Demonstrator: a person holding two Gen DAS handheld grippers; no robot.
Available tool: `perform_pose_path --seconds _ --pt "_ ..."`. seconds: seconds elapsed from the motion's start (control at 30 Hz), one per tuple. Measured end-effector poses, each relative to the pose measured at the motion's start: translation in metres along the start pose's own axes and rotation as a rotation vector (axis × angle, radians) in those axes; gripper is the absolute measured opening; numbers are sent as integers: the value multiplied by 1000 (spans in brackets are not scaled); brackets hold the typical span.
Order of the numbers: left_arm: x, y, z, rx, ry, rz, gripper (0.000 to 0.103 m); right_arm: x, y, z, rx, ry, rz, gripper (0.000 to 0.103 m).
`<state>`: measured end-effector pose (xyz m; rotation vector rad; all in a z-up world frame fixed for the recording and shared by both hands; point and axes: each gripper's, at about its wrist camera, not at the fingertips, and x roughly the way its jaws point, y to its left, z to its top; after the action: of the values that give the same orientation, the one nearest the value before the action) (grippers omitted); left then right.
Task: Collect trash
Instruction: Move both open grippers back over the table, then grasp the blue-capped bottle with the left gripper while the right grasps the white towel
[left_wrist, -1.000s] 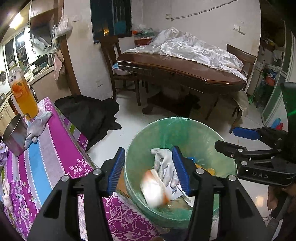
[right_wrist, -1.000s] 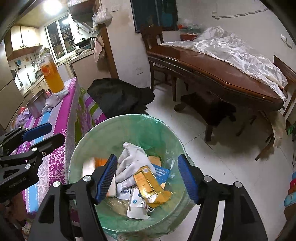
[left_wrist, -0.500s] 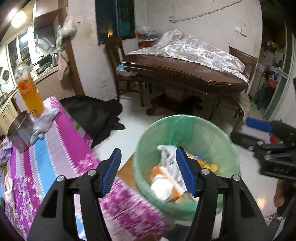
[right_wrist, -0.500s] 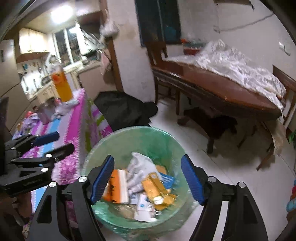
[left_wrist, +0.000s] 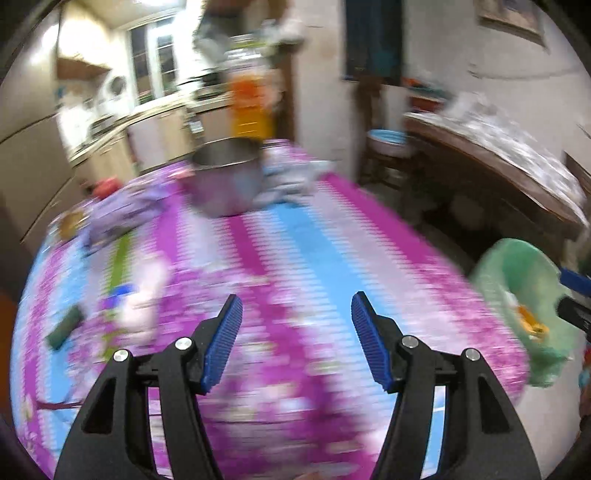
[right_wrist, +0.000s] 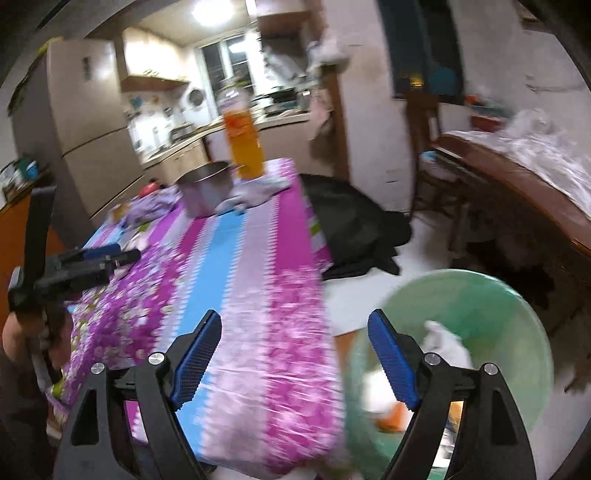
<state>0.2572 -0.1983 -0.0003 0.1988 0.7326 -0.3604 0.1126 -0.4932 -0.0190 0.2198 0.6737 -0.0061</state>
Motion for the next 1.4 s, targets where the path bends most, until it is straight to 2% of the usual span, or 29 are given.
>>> perform_pose_path --seconds 0.2,0.33,0.4,0.47,0.63,0.77,0.93,0.97,1.03,1.07,1.23,1.4 --pt "6 117 -14 -90 33 158 59 41 67 11 -79 55 88 81" --pt "16 172 -23 -86 74 190 59 69 108 19 -127 93 141 81" --pt "25 184 -25 -53 87 186 59 86 131 23 -142 115 177 81" --pt "36 189 -26 -10 107 185 59 99 153 25 -162 127 203 81" --pt "64 191 -26 80 125 95 55 134 205 28 -205 166 256 81" --pt "84 184 -23 114 143 25 55 151 226 29 -209 181 273 81" --pt "96 180 -16 122 129 -21 55 167 238 32 -210 193 284 81" --pt "98 179 -16 122 127 -33 53 171 241 33 -210 195 292 81" --pt "98 179 -16 118 126 -64 42 176 244 34 -209 198 307 81" --pt "98 179 -16 117 126 -65 36 179 248 36 -209 198 318 81" --pt "93 186 -19 91 129 -13 36 196 268 42 -210 209 377 80" --pt "78 206 -20 -8 114 24 36 229 295 49 -210 248 421 72"
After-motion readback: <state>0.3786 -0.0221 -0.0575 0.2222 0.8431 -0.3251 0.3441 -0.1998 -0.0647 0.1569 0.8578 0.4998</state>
